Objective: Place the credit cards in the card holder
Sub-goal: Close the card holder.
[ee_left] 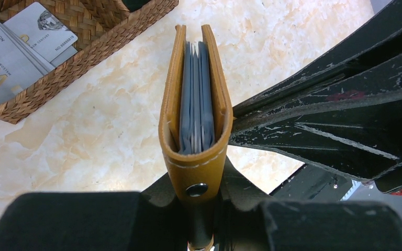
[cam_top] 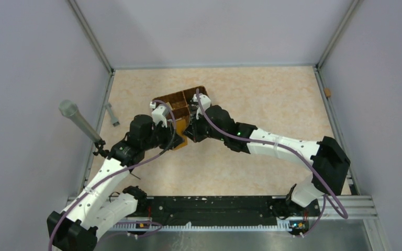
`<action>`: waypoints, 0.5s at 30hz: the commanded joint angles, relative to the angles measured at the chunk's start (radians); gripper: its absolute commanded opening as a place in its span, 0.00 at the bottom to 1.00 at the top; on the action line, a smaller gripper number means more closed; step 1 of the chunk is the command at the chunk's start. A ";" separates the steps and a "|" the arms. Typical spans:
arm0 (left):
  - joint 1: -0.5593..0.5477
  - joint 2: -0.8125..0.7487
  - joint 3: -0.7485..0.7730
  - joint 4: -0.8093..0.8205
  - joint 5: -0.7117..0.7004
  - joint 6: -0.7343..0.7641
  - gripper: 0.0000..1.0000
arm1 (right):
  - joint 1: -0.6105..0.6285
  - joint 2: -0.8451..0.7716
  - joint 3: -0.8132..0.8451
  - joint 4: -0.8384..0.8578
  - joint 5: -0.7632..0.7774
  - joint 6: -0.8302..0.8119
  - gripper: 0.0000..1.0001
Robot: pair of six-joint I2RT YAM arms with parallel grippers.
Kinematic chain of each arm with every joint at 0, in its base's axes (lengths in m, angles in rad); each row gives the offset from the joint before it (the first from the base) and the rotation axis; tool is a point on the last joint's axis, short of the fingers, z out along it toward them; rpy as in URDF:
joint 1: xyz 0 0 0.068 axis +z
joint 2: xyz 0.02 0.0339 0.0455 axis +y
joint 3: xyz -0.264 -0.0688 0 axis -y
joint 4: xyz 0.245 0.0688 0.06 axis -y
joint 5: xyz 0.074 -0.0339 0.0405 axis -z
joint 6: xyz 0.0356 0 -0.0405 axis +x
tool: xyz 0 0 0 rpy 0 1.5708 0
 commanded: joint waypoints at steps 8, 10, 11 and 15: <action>-0.008 0.000 0.042 0.085 0.069 0.004 0.00 | 0.031 0.021 0.079 0.069 -0.092 0.036 0.04; -0.009 -0.002 0.042 0.085 0.069 0.004 0.00 | 0.032 0.024 0.079 0.071 -0.091 0.051 0.09; -0.009 -0.003 0.041 0.085 0.069 0.005 0.00 | 0.031 0.024 0.079 0.069 -0.091 0.056 0.10; -0.008 -0.003 0.041 0.083 0.069 0.005 0.00 | 0.032 0.025 0.079 0.071 -0.094 0.070 0.15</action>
